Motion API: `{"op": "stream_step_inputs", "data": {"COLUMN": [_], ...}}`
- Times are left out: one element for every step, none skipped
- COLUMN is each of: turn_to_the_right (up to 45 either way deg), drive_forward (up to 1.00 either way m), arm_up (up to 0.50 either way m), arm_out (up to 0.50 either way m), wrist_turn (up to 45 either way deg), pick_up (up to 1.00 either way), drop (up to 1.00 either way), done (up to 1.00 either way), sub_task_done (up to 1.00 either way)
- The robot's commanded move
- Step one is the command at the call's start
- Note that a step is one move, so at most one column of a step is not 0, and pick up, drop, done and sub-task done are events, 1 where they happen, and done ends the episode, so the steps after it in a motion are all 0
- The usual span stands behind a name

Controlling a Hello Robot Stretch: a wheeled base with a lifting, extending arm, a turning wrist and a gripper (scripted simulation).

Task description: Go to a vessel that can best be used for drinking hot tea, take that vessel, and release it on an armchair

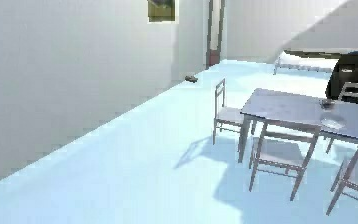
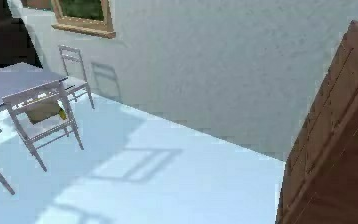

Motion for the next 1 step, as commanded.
{"op": "stream_step_inputs", "data": {"turn_to_the_right": [33.0], "drive_forward": [0.00], "arm_up": [0.00], "arm_out": [0.00], "wrist_turn": [0.0], "pick_up": [0.00], "drop": [0.00], "done": [0.00], "sub_task_done": [0.00]}}
